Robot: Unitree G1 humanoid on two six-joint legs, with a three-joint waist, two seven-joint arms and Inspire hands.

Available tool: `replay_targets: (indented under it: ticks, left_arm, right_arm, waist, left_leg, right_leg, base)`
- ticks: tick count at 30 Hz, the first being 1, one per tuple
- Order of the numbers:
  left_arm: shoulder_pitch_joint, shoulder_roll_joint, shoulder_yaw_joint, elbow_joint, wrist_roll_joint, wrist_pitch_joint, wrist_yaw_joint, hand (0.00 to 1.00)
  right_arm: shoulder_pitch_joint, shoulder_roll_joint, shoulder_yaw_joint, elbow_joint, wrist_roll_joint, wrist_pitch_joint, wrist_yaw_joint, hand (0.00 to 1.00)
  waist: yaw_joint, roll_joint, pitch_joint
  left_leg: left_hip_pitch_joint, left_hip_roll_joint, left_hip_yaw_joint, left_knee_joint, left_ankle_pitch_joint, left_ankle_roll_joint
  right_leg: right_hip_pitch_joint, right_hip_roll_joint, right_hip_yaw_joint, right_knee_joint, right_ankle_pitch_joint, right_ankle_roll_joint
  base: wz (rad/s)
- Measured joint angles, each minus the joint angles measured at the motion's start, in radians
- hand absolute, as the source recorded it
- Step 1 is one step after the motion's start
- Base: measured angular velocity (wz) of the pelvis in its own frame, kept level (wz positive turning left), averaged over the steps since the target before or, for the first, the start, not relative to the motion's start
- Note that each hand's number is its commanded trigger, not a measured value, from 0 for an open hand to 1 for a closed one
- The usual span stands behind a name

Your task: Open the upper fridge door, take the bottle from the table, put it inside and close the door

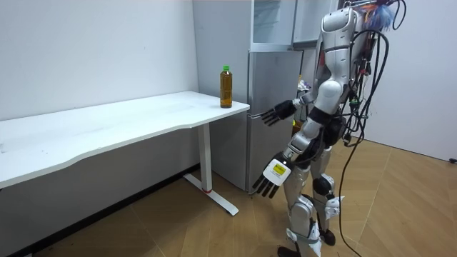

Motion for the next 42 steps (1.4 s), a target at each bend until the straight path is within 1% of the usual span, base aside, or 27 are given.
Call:
replay_targets:
  ticks: [5,7,11,13,15,19,20,21,22,24,25,26,29,32,33,34,35,36,38,40,41,42]
  left_arm:
    - [-0.003,0.002,-0.001,-0.005,0.008,0.001,0.016,0.00]
    - [-0.003,0.003,-0.002,-0.005,0.013,0.001,0.020,0.00]
    - [-0.004,0.003,-0.008,-0.003,0.016,0.001,0.026,0.00]
    - [-0.005,0.003,-0.008,-0.003,0.024,0.001,0.028,0.00]
    - [-0.007,0.004,-0.012,-0.003,0.026,0.001,0.042,0.00]
    - [-0.009,0.010,-0.017,0.002,0.039,0.004,0.066,0.00]
    - [-0.009,0.013,-0.017,0.005,0.044,0.007,0.068,0.00]
    - [-0.006,0.017,-0.017,0.012,0.044,0.011,0.069,0.00]
    - [-0.005,0.019,-0.017,0.015,0.045,0.014,0.069,0.00]
    - [0.000,0.028,-0.018,0.033,0.065,0.027,0.083,0.00]
    - [0.000,0.029,-0.019,0.034,0.076,0.032,0.088,0.00]
    - [0.004,0.031,-0.024,0.037,0.088,0.041,0.096,0.00]
    - [0.015,0.036,-0.041,0.044,0.116,0.053,0.114,0.00]
    - [0.019,0.042,-0.069,0.043,0.141,0.070,0.124,0.00]
    - [0.018,0.042,-0.073,0.043,0.168,0.077,0.125,0.00]
    - [0.018,0.043,-0.075,0.043,0.179,0.080,0.125,0.00]
    - [0.016,0.047,-0.085,0.043,0.200,0.089,0.125,0.00]
    - [0.013,0.051,-0.094,0.043,0.217,0.095,0.126,0.00]
    - [0.010,0.053,-0.105,0.043,0.237,0.101,0.127,0.00]
    - [0.009,0.057,-0.106,0.045,0.249,0.103,0.127,0.00]
    - [0.010,0.059,-0.107,0.045,0.265,0.110,0.127,0.00]
    - [0.013,0.059,-0.107,0.045,0.274,0.120,0.127,0.00]
  right_arm:
    - [0.011,0.006,0.032,-0.066,0.018,0.002,0.018,0.00]
    - [0.011,0.005,0.041,-0.088,0.018,0.005,0.019,0.00]
    - [0.011,0.005,0.051,-0.160,0.031,0.005,0.033,0.00]
    - [0.008,0.005,0.057,-0.189,0.067,0.002,0.036,0.00]
    - [0.010,0.000,0.067,-0.203,0.109,0.002,0.028,0.00]
    - [0.009,-0.018,0.083,-0.220,0.133,0.008,0.024,0.00]
    - [0.009,-0.019,0.083,-0.224,0.134,0.013,0.024,0.00]
    - [0.010,-0.019,0.081,-0.239,0.131,0.029,0.023,0.00]
    - [0.010,-0.019,0.079,-0.247,0.128,0.036,0.022,0.00]
    - [0.010,-0.020,0.078,-0.265,0.123,0.050,0.017,0.00]
    - [0.010,-0.020,0.078,-0.270,0.120,0.051,0.015,0.00]
    - [0.010,-0.022,0.080,-0.280,0.104,0.056,0.014,0.00]
    - [0.010,-0.028,0.080,-0.294,0.095,0.069,0.014,0.00]
    - [0.009,-0.028,0.082,-0.307,0.090,0.074,0.012,0.00]
    - [0.009,-0.029,0.078,-0.325,0.090,0.089,0.009,0.00]
    - [0.009,-0.032,0.079,-0.336,0.090,0.096,0.004,0.00]
    - [0.009,-0.035,0.079,-0.350,0.090,0.102,0.003,0.00]
    - [0.009,-0.037,0.080,-0.366,0.090,0.109,0.003,0.00]
    - [-0.006,-0.036,0.092,-0.402,0.097,0.109,0.005,0.00]
    - [-0.055,-0.034,0.111,-0.423,0.113,0.102,0.018,0.00]
    - [-0.089,-0.032,0.122,-0.428,0.130,0.092,0.019,0.00]
    - [-0.117,-0.026,0.128,-0.437,0.144,0.085,0.022,0.00]
  waist:
    - [0.021,-0.004,0.0013]
    - [0.026,-0.001,0.0027]
    - [0.029,0.006,0.0018]
    - [0.037,0.007,0.0013]
    - [0.054,0.008,0.0015]
    - [0.064,0.008,0.0010]
    - [0.068,0.008,0.0010]
    - [0.070,0.007,0.0010]
    - [0.070,0.007,0.0010]
    - [0.070,0.007,0.0011]
    - [0.071,0.003,-0.0008]
    - [0.074,0.004,0.0006]
    - [0.077,0.003,0.0000]
    - [0.079,0.002,-0.0002]
    - [0.079,0.001,-0.0003]
    - [0.079,0.000,-0.0002]
    - [0.080,-0.003,0.0021]
    - [0.079,-0.004,0.0029]
    - [0.080,-0.005,0.0028]
    - [0.080,-0.009,0.0031]
    - [0.082,-0.011,0.0036]
    - [0.086,-0.017,0.0019]
  left_leg:
    - [-0.003,0.000,-0.003,-0.002,0.000,0.000]
    - [-0.004,0.000,-0.004,-0.003,0.000,0.000]
    - [-0.002,0.000,-0.002,-0.004,0.000,0.000]
    - [0.001,0.000,-0.001,-0.006,0.000,-0.001]
    - [0.002,0.000,0.001,-0.008,0.000,-0.001]
    - [0.002,0.001,0.003,-0.007,0.001,-0.001]
    - [0.002,0.001,0.003,-0.007,0.001,-0.001]
    - [0.002,0.001,0.003,-0.007,0.001,-0.001]
    - [0.002,0.001,0.003,-0.007,0.001,-0.001]
    - [-0.001,0.001,0.003,-0.007,0.001,-0.001]
    - [-0.001,0.001,0.003,-0.007,0.000,-0.001]
    - [-0.002,0.002,0.005,-0.008,0.000,-0.001]
    - [-0.003,0.002,0.007,-0.007,0.000,-0.001]
    - [-0.004,0.004,0.009,-0.006,0.001,-0.001]
    - [-0.007,0.004,0.009,-0.005,0.001,-0.002]
    - [-0.010,0.005,0.010,-0.004,0.002,-0.002]
    - [-0.011,0.005,0.011,-0.004,0.003,-0.002]
    - [-0.012,0.006,0.012,-0.004,0.003,-0.003]
    - [-0.010,0.006,0.014,-0.004,0.003,-0.003]
    - [-0.009,0.006,0.010,-0.004,0.003,-0.003]
    - [-0.008,0.006,0.008,-0.004,0.003,-0.003]
    - [-0.005,0.006,0.008,-0.004,0.003,-0.003]
  right_leg:
    - [-0.002,0.000,-0.006,0.001,0.000,0.000]
    - [-0.002,0.000,-0.007,0.001,0.000,0.000]
    - [-0.002,0.000,-0.006,0.001,0.000,0.000]
    - [-0.002,0.000,-0.003,0.001,0.000,0.000]
    - [-0.003,0.000,0.000,0.001,0.000,0.000]
    - [-0.004,0.000,0.001,0.001,0.000,0.000]
    - [-0.004,0.001,0.001,0.001,0.000,0.000]
    - [-0.004,0.001,0.001,0.001,0.000,0.000]
    - [-0.004,0.001,0.001,0.001,0.000,0.000]
    - [-0.005,0.001,0.000,0.001,0.000,0.000]
    - [-0.005,0.001,-0.001,0.002,0.000,0.000]
    - [-0.007,0.001,0.000,0.002,0.000,0.000]
    - [-0.007,0.001,0.001,0.003,0.000,-0.001]
    - [-0.012,0.001,0.002,0.011,0.000,-0.001]
    - [-0.018,0.001,0.002,0.017,0.000,-0.001]
    - [-0.021,0.001,0.002,0.017,0.000,-0.001]
    - [-0.023,0.001,0.003,0.017,0.000,-0.001]
    - [-0.024,0.001,0.004,0.018,0.000,-0.001]
    - [-0.024,0.001,0.004,0.018,0.001,-0.001]
    - [-0.020,0.001,0.000,0.017,0.001,-0.001]
    - [-0.018,0.001,-0.003,0.017,0.001,-0.001]
    - [-0.016,0.001,-0.004,0.016,0.001,-0.001]
  base:
    - [0.03]
    - [0.00]
    - [-0.01]
    - [-0.04]
    - [-0.02]
    - [0.00]
    - [0.00]
    - [0.00]
    - [0.00]
    - [0.00]
    - [0.00]
    - [-0.04]
    - [-0.01]
    - [-0.01]
    - [-0.04]
    - [-0.03]
    - [-0.03]
    - [-0.04]
    - [0.00]
    - [0.04]
    - [0.06]
    - [0.05]
